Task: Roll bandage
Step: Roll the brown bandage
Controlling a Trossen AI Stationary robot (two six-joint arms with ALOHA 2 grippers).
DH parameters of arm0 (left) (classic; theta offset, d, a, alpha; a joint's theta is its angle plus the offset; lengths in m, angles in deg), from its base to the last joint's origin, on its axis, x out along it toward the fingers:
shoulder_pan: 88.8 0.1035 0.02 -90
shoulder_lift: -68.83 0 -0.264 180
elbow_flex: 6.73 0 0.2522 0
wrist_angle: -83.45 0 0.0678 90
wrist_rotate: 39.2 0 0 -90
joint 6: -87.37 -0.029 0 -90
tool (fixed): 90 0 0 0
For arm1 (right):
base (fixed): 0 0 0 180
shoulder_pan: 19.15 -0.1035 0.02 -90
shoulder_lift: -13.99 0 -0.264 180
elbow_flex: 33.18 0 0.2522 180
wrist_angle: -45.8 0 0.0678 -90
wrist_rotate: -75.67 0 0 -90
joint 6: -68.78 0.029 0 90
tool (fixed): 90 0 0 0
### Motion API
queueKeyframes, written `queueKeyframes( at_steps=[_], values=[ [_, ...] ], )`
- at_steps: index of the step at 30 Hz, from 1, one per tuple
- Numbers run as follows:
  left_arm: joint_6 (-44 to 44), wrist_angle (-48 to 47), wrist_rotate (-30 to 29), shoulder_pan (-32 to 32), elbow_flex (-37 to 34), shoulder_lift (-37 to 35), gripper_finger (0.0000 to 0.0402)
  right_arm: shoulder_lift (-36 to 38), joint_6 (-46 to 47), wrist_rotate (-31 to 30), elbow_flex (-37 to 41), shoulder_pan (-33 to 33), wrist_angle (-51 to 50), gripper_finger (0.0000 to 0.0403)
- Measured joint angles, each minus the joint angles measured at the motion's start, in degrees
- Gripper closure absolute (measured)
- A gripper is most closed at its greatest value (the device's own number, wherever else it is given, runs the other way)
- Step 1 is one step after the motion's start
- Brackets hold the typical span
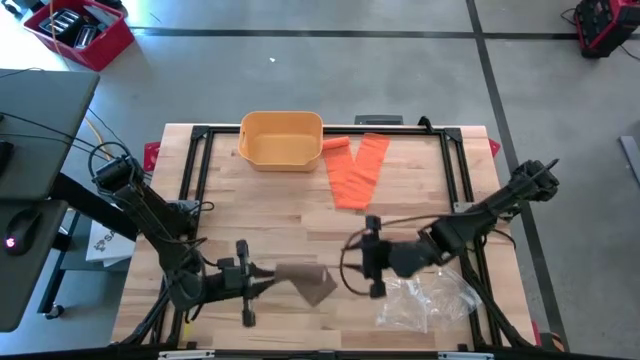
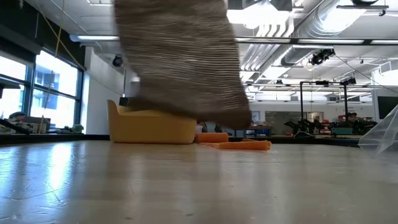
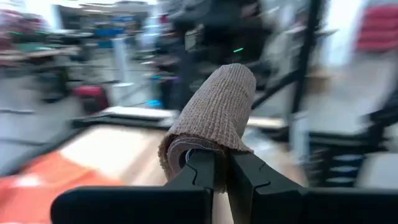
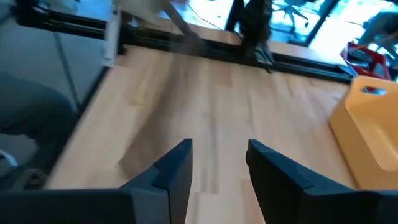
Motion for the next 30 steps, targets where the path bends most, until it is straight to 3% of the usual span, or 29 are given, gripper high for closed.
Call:
queueKeyframes(
  at_steps=[3, 7, 11, 15, 20, 26, 30],
  values=[
    [4.1, -10.5, -2.2, 2.7, 0.0, 0.0, 0.0391, -0.2, 2.3, 0.2, 0.0, -1.9, -0.2, 0.0259],
    [21.2, -33.2, -1.4, 7.7, 0.0, 0.1, 0.0391, -3.0, 3.0, 4.5, 0.0, -2.6, -0.1, 0.0259],
    [34.0, -50.3, -3.3, 10.9, 0.0, 0.1, 0.0391, -9.1, 4.0, 9.3, 0.0, -0.7, 2.9, 0.0259],
    [41.9, -61.5, -7.3, 12.2, 0.0, 0.1, 0.0391, -17.8, 1.9, 16.1, 0.1, 2.5, 12.1, 0.0259],
    [46.8, -63.6, -8.7, 12.8, -3.4, 0.1, 0.0391, -27.1, -2.3, 17.7, 0.1, 7.4, 21.4, 0.0259],
    [51.3, -59.1, -7.4, 12.7, -9.8, 0.1, 0.0391, -34.8, -6.0, 18.5, -3.4, 14.8, 23.5, 0.0259],
    [52.7, -56.3, -7.0, 12.7, -12.5, 0.1, 0.0391, -39.9, -9.9, 23.7, -7.3, 19.0, 23.5, 0.0259]
  ],
)
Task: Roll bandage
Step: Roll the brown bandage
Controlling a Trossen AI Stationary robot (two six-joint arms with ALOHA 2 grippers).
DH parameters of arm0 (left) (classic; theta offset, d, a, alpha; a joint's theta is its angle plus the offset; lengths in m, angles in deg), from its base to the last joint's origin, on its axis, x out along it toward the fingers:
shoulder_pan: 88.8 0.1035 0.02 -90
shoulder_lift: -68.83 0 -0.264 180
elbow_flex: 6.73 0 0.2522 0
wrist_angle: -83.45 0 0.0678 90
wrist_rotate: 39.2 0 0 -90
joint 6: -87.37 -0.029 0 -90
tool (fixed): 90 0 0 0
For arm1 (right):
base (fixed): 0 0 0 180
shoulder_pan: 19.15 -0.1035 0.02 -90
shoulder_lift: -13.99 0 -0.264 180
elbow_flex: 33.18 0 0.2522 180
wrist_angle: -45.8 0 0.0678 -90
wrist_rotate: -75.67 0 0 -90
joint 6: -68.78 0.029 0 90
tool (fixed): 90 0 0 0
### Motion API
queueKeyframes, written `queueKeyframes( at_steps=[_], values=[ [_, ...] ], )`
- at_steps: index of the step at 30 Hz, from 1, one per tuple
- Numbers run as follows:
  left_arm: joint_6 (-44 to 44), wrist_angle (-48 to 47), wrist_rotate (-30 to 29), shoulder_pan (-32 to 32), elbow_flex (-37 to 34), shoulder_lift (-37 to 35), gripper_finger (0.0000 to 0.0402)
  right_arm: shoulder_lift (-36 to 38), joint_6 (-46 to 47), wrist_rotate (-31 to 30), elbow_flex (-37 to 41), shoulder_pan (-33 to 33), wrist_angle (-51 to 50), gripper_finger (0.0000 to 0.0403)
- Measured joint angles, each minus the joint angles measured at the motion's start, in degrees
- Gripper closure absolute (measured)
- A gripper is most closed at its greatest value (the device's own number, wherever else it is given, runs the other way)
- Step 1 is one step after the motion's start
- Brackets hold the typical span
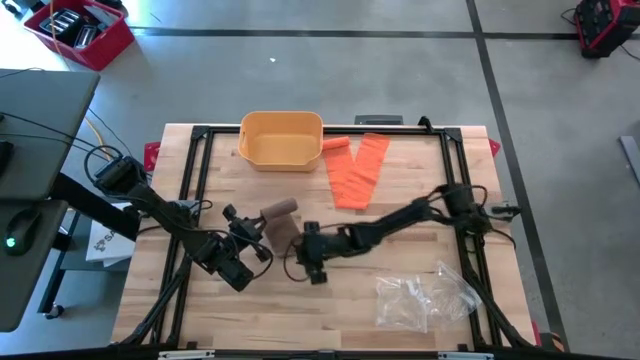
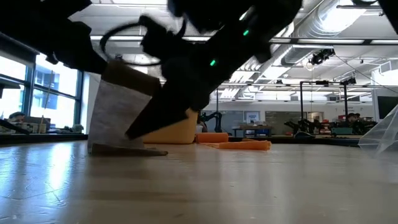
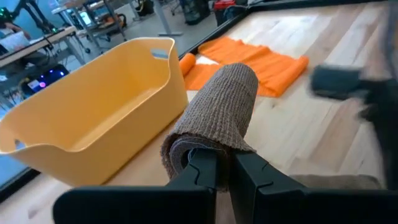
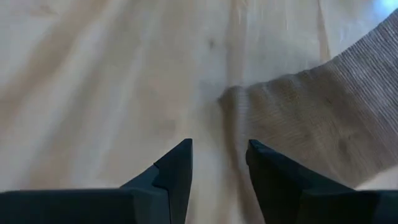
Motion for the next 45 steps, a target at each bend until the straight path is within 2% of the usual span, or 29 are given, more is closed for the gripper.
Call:
queueKeyframes(
  at_steps=[5, 7, 10, 16, 22, 24, 27, 31, 37, 41, 45],
  values=[
    [0.8, 0.5, 1.2, 0.0, -0.5, 0.0, 0.0391, -6.0, -2.1, 2.9, -6.6, 2.6, -4.9, 0.0274],
    [0.9, 0.1, 1.2, 0.0, -0.5, 0.0, 0.0391, -7.1, -1.5, 3.0, -9.1, 2.8, -8.6, 0.0305],
    [1.3, -1.4, 1.3, 0.0, -0.5, 0.0, 0.0391, -7.0, -1.5, 2.6, -11.1, 1.7, -13.5, 0.0378],
    [5.5, -6.1, 0.9, 0.0, -0.6, 0.0, 0.0391, 0.0, 1.6, 1.7, -11.3, -4.8, -24.5, 0.0399],
    [4.3, -6.2, 1.2, 0.0, -0.6, 0.0, 0.0391, 10.3, 6.1, 0.7, -11.5, -14.3, -26.0, 0.0401],
    [3.0, -5.3, 1.7, -0.1, -0.6, 0.0, 0.0391, 13.1, 7.3, -2.9, -11.4, -17.4, -25.8, 0.0401],
    [-0.8, -1.7, 3.6, -0.9, -0.6, 0.0, 0.0391, 17.6, 7.0, -12.5, -11.4, -21.6, -24.9, 0.0402],
    [-10.9, 9.4, 7.3, -1.8, -0.6, 0.0, 0.0391, 21.2, 2.8, -21.9, -11.4, -23.2, -22.3, 0.0402],
    [-25.8, 26.1, 13.1, -3.3, -0.6, 0.0, 0.0391, 23.9, -1.7, -27.3, -11.4, -19.7, -20.2, 0.0402],
    [-28.6, 30.2, 19.1, -4.3, -0.6, 0.0, 0.0391, 25.8, -1.7, -32.1, -11.4, -15.4, -23.0, 0.0402],
    [-29.0, 33.0, 25.1, -5.4, -0.6, 0.0, 0.0391, 27.1, -1.3, -32.3, -11.4, -9.7, -26.4, 0.0403]
  ],
)
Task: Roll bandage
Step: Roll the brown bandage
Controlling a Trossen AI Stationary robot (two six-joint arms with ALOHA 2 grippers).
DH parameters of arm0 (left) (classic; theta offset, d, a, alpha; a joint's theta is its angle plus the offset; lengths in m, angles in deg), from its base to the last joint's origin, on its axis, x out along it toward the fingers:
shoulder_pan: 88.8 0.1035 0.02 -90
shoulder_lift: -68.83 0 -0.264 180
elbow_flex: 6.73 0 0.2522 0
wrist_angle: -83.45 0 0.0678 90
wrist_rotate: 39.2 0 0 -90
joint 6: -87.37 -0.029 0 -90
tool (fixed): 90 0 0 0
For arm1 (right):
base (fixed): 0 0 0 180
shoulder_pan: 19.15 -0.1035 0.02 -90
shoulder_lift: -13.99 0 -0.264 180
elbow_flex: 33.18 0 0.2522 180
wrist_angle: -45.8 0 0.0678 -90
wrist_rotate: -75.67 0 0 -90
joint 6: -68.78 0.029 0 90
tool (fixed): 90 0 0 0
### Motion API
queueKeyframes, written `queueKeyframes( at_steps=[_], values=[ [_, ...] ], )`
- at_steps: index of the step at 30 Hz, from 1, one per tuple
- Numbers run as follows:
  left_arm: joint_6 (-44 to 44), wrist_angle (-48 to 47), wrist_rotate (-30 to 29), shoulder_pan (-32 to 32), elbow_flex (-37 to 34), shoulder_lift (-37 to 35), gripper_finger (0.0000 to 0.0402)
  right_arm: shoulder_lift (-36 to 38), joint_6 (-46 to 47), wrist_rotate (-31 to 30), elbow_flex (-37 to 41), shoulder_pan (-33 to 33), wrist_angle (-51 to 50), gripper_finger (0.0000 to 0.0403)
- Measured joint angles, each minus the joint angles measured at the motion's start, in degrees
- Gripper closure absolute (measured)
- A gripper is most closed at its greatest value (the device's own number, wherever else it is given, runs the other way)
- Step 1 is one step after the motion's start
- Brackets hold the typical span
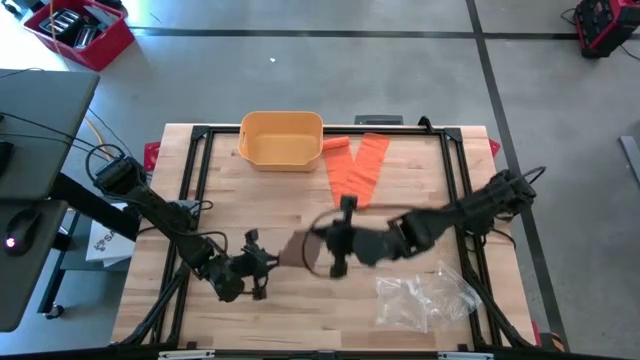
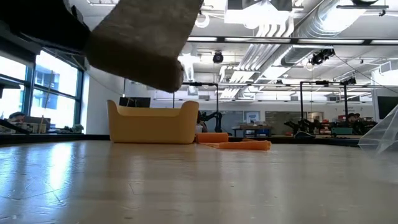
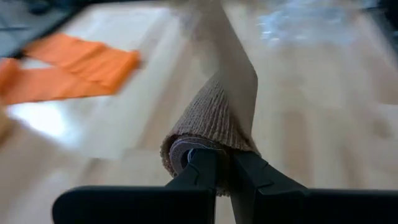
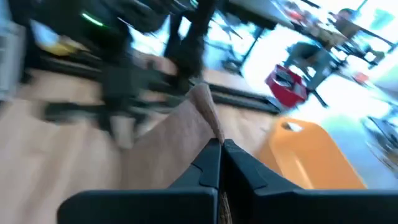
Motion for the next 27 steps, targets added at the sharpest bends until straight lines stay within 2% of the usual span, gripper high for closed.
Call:
queueKeyframes(
  at_steps=[4, 8, 11, 14, 18, 20, 23, 27],
  values=[
    [-1.3, 4.0, 2.3, -2.3, 0.0, 0.0, 0.0391, -0.1, 3.0, 4.8, 0.3, 6.6, -7.6, 0.0403],
    [-1.3, 5.7, -1.9, -5.4, 0.0, 0.0, 0.0391, -0.4, 6.4, 11.8, 5.6, 11.1, -7.9, 0.0403],
    [-1.2, 6.2, -6.7, -7.3, 0.0, 0.0, 0.0391, -0.4, 8.3, 17.8, 13.0, 12.0, -1.7, 0.0403],
    [-0.6, 7.0, -10.3, -8.6, 0.0, 0.0, 0.0391, -0.5, 11.0, 21.8, 22.1, 12.1, 9.3, 0.0403],
    [-0.1, 9.6, -12.1, -9.2, 0.0, 0.0, 0.0391, -1.5, 15.0, 24.0, 33.0, 11.1, 28.9, 0.0402],
    [0.4, 9.5, -12.0, -9.1, 0.0, 0.0, 0.0391, -2.6, 16.9, 24.5, 36.2, 10.4, 35.1, 0.0399],
    [1.8, 9.6, -11.6, -8.6, 0.0, 0.4, 0.0391, -4.8, 19.1, 26.1, 38.2, 9.5, 39.4, 0.0375],
    [4.2, 9.7, -10.5, -8.3, 0.0, 1.5, 0.0391, -5.2, 22.7, 28.0, 38.3, 8.9, 39.1, 0.0318]
  ],
)
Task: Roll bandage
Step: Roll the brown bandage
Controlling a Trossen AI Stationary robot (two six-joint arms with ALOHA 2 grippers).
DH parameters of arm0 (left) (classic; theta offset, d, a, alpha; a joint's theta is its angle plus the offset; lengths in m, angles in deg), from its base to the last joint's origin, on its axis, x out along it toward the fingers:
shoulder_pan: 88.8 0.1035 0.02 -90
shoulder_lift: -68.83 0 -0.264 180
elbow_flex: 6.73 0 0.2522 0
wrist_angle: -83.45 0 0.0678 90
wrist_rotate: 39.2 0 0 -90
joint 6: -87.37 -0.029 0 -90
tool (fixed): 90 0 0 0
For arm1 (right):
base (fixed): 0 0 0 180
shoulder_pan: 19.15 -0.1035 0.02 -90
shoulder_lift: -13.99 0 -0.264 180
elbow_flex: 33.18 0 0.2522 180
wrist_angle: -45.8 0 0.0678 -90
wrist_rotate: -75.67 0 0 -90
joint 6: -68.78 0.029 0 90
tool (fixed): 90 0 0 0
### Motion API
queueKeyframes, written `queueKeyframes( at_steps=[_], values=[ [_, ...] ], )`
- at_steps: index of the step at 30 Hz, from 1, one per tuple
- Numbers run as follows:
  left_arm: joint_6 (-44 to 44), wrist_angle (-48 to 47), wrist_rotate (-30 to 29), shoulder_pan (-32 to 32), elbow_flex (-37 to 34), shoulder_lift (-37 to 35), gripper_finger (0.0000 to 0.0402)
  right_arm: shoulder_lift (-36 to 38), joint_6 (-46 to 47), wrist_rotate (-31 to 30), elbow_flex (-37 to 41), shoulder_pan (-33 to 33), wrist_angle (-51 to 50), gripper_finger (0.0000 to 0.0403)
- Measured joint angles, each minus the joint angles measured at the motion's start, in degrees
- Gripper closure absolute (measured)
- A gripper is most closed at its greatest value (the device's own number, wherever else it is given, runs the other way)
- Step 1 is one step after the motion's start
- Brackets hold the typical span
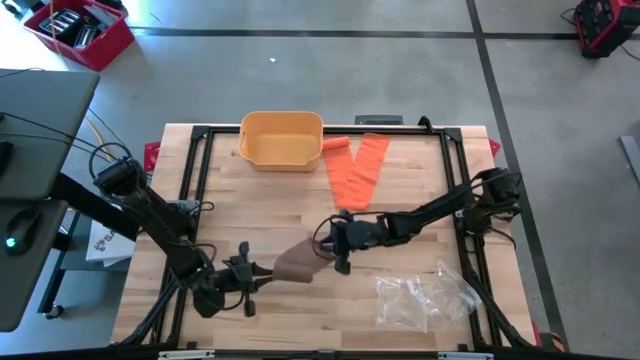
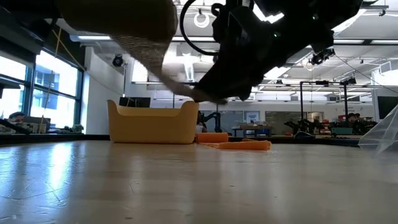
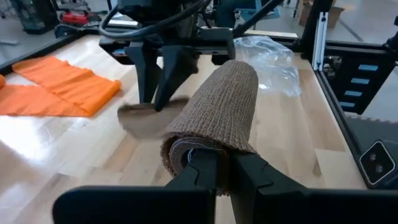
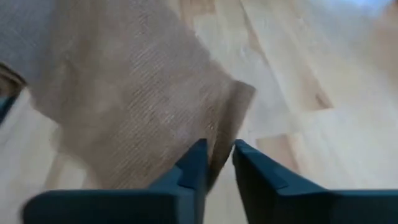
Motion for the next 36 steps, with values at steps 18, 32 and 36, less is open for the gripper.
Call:
queueKeyframes(
  at_steps=[18, 32, 36],
  values=[
    [9.0, 1.2, -3.6, 7.4, 0.1, 6.7, 0.0391, 5.6, -5.9, -9.7, -4.7, -13.3, -12.5, 0.0279],
    [13.4, -10.1, -2.8, 17.2, -4.8, 6.7, 0.0391, -10.6, -12.8, -8.5, -15.2, -7.6, -12.3, 0.0279],
    [14.2, -6.3, -2.8, 17.2, -7.8, 6.7, 0.0391, -16.1, -17.7, -3.6, -20.3, -3.2, -12.4, 0.0279]
  ],
)
